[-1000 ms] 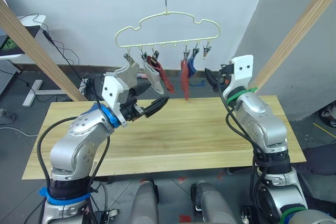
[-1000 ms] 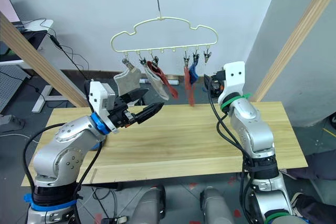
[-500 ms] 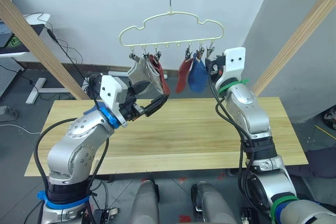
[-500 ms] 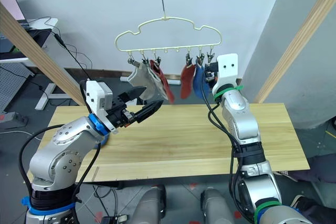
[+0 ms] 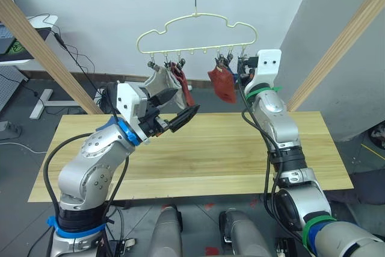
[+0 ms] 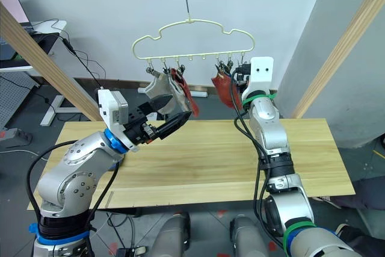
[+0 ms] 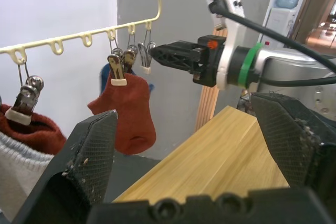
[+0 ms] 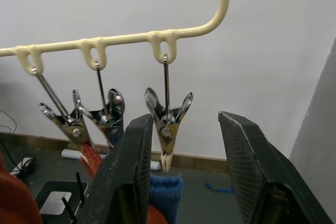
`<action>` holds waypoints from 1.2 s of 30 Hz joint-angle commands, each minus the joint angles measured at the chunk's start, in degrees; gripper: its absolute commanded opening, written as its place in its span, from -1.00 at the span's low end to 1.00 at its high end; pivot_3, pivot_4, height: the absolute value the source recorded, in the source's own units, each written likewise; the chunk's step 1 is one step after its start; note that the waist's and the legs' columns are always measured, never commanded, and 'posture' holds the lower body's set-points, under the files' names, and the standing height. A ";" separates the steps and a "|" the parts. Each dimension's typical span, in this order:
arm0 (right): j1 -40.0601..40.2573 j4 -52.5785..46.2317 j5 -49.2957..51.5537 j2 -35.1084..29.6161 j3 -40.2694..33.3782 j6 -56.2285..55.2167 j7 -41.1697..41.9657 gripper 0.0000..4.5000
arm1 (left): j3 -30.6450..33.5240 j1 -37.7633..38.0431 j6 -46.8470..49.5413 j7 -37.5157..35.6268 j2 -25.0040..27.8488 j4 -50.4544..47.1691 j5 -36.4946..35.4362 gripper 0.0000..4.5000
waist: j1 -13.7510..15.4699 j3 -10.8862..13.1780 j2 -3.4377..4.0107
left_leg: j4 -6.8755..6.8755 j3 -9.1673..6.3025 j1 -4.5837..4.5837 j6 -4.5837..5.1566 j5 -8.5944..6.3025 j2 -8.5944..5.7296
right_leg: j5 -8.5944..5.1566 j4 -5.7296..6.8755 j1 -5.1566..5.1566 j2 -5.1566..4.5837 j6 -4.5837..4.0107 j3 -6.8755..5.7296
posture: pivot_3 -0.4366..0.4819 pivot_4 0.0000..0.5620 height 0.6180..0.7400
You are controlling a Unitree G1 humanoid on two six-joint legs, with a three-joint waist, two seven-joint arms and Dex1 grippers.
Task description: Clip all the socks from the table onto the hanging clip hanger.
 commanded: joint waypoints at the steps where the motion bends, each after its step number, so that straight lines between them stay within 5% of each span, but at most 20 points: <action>1: -2.17 0.08 -0.17 0.48 -0.97 -2.24 -0.73 -0.09 | -0.15 -0.18 -1.39 -0.27 0.50 -2.05 -0.17 1.00 | 0.00 0.00 0.00 | 0.00 0.00 0.00 0.00 0.00 0.00 | 0.00 0.00 0.00 0.00 0.00 0.00 | 0.19 -0.20 1.00; 36: -5.41 4.25 -0.42 1.64 -1.26 -3.52 -0.69 -0.09 | -0.71 -0.25 -1.71 1.34 0.57 -2.03 0.35 1.00 | 0.07 0.01 0.02 | -0.01 0.00 0.00 0.00 0.00 0.01 | 0.00 -0.01 -0.01 0.00 0.00 0.00 | 0.21 -0.19 1.00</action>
